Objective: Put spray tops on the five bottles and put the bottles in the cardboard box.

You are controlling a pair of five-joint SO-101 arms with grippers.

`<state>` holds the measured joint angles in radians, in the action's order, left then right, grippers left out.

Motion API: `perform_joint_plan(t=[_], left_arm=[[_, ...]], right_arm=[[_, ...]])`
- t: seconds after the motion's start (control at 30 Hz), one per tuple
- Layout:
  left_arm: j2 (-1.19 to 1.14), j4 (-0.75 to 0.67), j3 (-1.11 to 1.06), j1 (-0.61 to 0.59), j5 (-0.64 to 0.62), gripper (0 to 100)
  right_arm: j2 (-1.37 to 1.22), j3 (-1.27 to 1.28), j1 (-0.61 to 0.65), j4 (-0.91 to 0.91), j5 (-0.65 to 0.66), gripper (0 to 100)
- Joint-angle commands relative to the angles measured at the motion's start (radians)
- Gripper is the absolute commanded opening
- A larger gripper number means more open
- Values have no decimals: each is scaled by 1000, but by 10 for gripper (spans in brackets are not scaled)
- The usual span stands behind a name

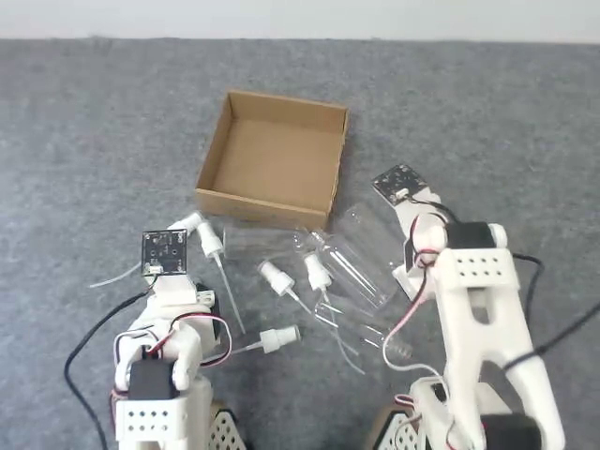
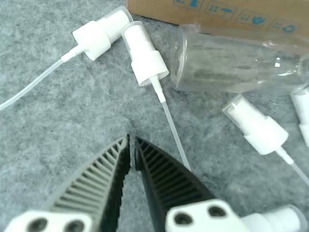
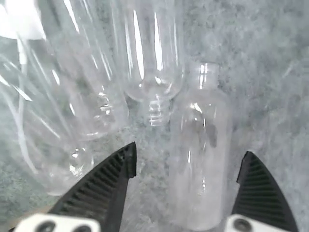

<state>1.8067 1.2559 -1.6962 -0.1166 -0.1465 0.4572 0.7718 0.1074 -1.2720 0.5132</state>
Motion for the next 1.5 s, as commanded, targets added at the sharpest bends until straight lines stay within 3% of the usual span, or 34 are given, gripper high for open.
perform_joint_plan(t=[0.0, 0.77, 1.27, 1.47], left_arm=[[14, 6, 12, -3, 5, 17], [14, 6, 12, -3, 5, 17], [14, 6, 12, -3, 5, 17], [14, 6, 12, -3, 5, 17]], right_arm=[[-33, -89, 5, 30, 21, 295], [-476, -341, -114, 36, 173, 292], [-486, -336, -130, 77, 173, 127], [-487, -334, -130, 71, 170, 112]])
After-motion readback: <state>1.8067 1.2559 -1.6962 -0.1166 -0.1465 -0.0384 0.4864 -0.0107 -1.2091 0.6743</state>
